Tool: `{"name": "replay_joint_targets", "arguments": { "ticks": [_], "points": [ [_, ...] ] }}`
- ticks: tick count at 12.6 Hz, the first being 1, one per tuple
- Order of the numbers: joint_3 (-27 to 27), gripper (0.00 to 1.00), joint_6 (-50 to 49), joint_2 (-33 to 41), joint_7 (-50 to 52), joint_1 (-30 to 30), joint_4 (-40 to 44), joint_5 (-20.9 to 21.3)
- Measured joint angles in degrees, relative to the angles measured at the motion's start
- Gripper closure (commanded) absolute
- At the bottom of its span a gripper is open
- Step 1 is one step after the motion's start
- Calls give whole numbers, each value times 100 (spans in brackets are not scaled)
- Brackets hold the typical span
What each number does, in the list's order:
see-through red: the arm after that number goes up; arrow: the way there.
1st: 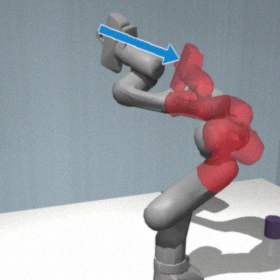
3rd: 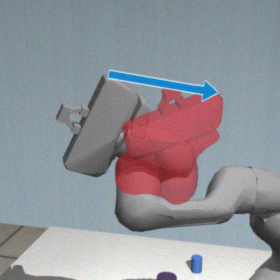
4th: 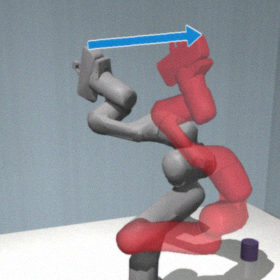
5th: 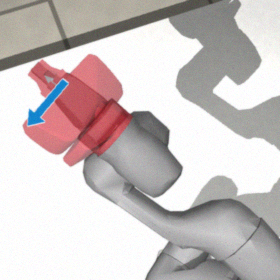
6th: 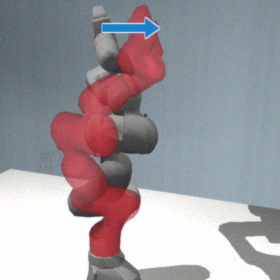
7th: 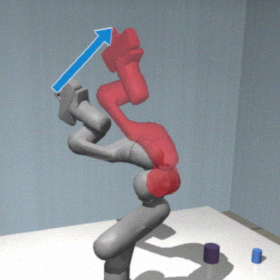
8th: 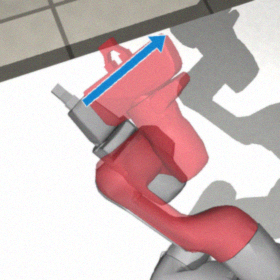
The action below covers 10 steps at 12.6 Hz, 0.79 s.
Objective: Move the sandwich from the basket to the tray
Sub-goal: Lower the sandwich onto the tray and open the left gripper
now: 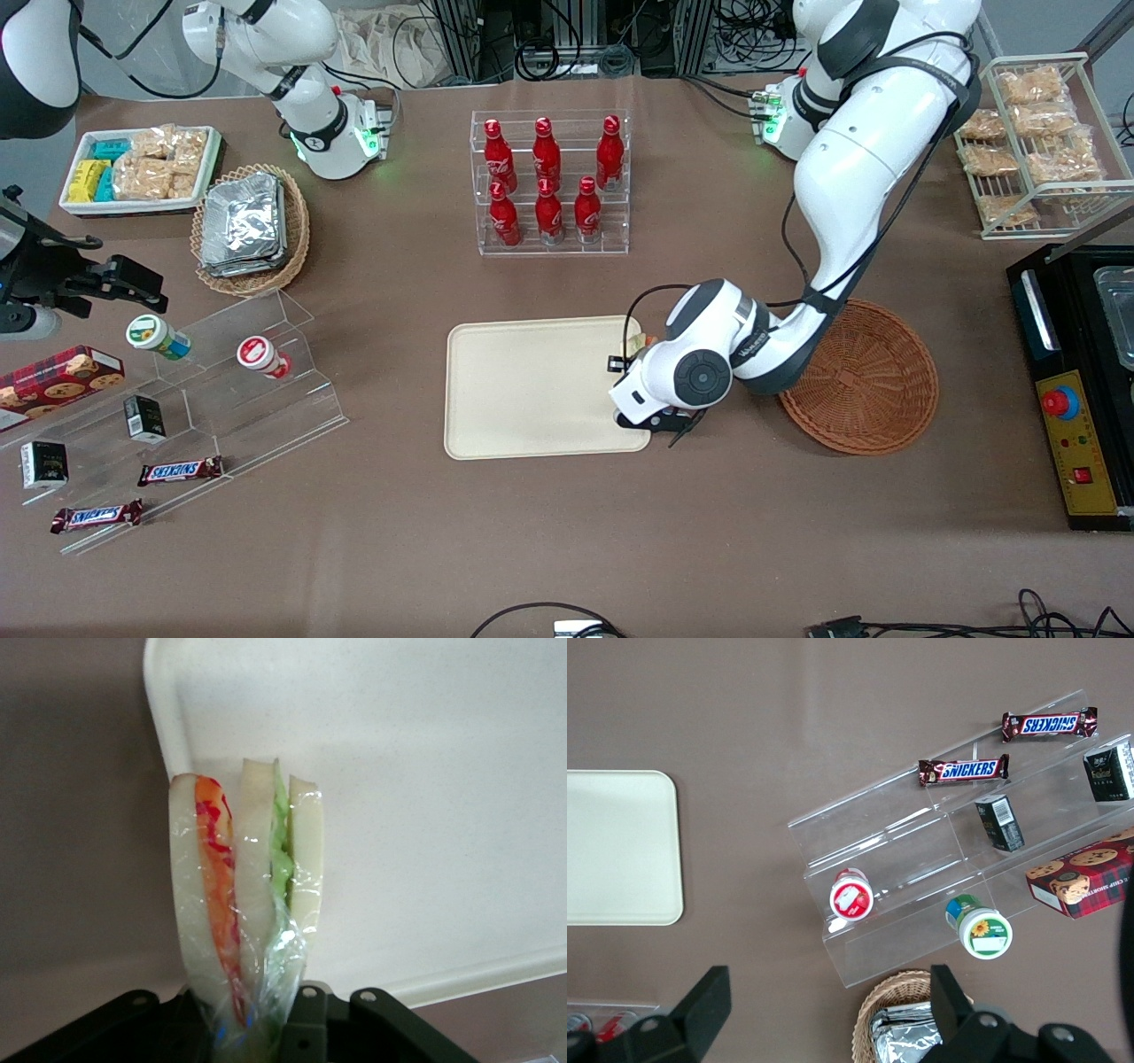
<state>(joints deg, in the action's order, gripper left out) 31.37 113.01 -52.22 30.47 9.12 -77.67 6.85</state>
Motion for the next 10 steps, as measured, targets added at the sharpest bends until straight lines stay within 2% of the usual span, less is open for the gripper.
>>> {"name": "replay_joint_targets", "arguments": {
  "ticks": [2, 3, 4, 5, 10],
  "points": [
    [1, 93, 128, -77, 0, 66, 7, 38],
    [1, 68, 199, -102, 4, 83, 8, 49],
    [1, 30, 283, -126, 6, 89, 8, 54],
    [-3, 0, 333, -145, 7, 89, 9, 58],
    [-108, 0, 378, -151, 9, 44, 92, 85]
  ]
}}
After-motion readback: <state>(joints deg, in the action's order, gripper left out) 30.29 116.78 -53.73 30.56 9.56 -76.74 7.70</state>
